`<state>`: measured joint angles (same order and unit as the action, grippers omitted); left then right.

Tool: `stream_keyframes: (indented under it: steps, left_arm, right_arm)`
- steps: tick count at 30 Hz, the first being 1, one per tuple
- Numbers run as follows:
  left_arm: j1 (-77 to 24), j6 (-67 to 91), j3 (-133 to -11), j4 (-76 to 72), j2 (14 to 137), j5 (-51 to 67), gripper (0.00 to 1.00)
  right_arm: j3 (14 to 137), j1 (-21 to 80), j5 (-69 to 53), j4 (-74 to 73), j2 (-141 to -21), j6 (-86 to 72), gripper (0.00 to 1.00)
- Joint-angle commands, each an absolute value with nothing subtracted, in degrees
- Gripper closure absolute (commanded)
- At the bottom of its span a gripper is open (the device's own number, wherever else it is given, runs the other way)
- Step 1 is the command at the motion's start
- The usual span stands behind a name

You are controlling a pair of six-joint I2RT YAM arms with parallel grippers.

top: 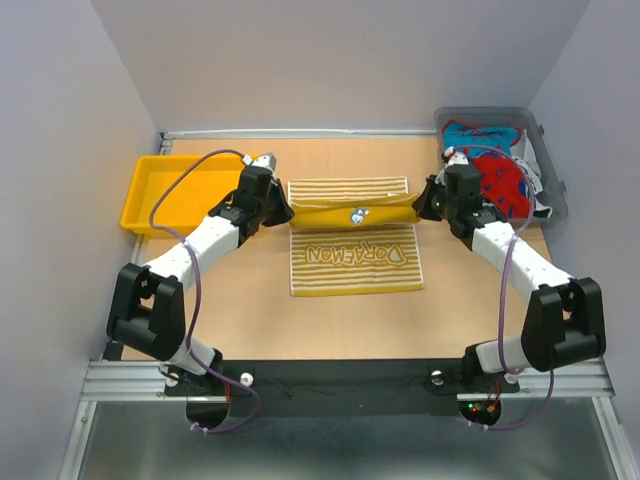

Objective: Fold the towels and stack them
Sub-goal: Fold the towel

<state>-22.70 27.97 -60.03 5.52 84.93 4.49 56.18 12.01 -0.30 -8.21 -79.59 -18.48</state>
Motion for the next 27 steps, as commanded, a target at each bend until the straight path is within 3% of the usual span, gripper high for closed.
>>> stream_keyframes:
  steps: [1, 12, 14, 18, 19, 20, 23, 25, 27]
  left_arm:
    - [-21.97, 27.33, -55.30, 5.81, 84.37, -0.26, 1.00]
    - [-24.87, 30.14, -48.43, 0.44, 90.62, 1.58, 1.00]
    - [-25.49, 30.93, -47.38, 0.35, 90.09, 1.58, 0.97]
    - [-26.54, 31.38, -45.36, 0.88, 85.89, 2.02, 0.77]
    - [-26.89, 31.46, -44.83, 1.23, 84.48, 2.28, 0.59]
    - [-27.59, 31.90, -43.69, 1.49, 81.42, 1.68, 0.51]
    - [-28.21, 31.99, -42.19, 3.33, 76.31, 1.14, 0.31]
    - [-28.30, 31.64, -41.84, 5.35, 71.30, 0.44, 0.22]
    - [-28.30, 30.85, -42.27, 6.93, 67.16, -2.19, 0.21]
  right_arm:
    - [52.83, 10.02, 4.05, -8.79, -79.80, -19.41, 1.00]
    - [45.27, 10.02, 2.73, -8.44, -85.78, -24.17, 0.99]
    - [44.74, 10.02, 0.97, -8.44, -85.26, -23.91, 0.88]
    - [43.60, 10.02, -5.52, -9.14, -80.36, -23.73, 0.55]
    - [43.59, 10.02, -7.63, -10.53, -79.20, -23.64, 0.50]
    - [43.85, 10.11, -8.69, -11.16, -78.06, -22.86, 0.40]
    - [45.70, 10.19, -13.26, -14.40, -74.45, -18.49, 0.30]
    - [48.93, 11.15, -17.46, -16.51, -74.09, -13.22, 0.26]
    - [51.49, 12.65, -18.46, -17.31, -75.05, -10.91, 0.26]
